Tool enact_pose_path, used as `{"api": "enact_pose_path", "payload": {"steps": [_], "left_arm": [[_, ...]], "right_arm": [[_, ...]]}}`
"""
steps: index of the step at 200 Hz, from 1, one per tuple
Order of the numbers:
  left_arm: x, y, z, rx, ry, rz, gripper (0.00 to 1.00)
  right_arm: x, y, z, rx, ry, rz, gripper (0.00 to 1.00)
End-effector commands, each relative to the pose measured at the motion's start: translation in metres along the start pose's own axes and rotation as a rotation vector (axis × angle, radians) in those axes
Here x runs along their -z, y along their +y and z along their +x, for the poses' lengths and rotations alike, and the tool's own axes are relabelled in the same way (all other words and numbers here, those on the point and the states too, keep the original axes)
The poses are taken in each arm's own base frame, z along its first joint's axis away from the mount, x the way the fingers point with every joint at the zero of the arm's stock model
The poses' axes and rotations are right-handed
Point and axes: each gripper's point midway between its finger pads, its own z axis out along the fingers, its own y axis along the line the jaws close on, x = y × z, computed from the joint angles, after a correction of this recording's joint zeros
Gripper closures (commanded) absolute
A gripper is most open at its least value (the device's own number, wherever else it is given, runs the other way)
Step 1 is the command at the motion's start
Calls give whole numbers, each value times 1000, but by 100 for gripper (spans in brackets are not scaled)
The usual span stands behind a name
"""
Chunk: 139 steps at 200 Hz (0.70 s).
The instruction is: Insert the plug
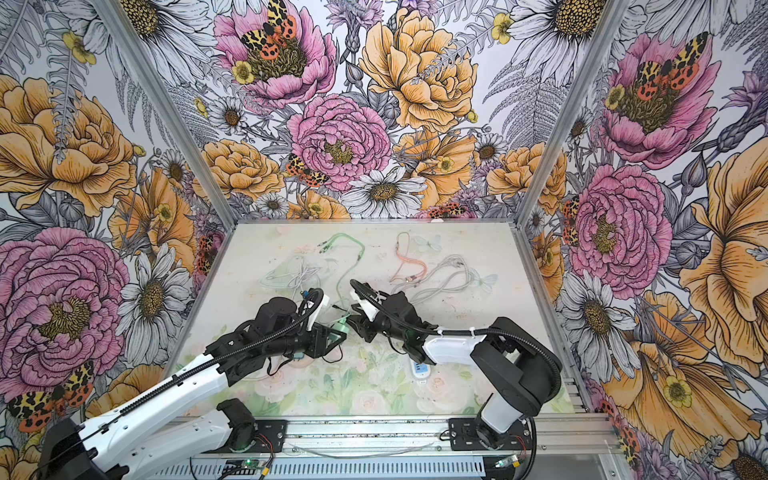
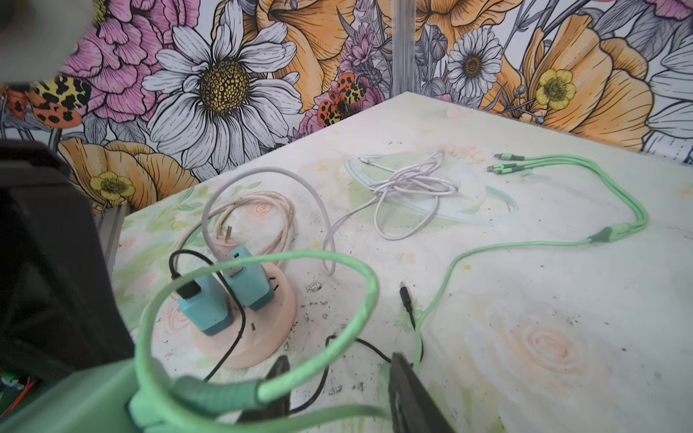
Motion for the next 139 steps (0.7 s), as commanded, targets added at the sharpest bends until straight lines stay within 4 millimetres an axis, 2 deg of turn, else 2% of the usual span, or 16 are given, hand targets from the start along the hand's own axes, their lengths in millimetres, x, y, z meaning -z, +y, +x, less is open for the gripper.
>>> {"api": "enact_pose_path", "payload": {"steps": [1,21,37,69,110,115,139], "left_arm": [[3,-15,-10,-10,-22,44,63],[2,-15,-9,-11,-19,46,63],[2,-14,-8,-9,-19,41,63],[1,-12,-8,-8,-22,29,63],[-2,-3,0,16,20,-18,63],[-2,-4,0,14,22,-14,63],[0,-21,5,-17,44,50,63]], "right_arm": [[-8,-2,-21,-2,-87,19,66],[-10,-2,-19,-5,-84,20,80],[-7,-2,-20,4,-92,25,100],[4,-6,-21,30,-82,67,100],[21,-31,-36,61,-14,218,100],[26,-47,-40,53,-15,259,100],[29,-76,-40,16,47,309,100]]}}
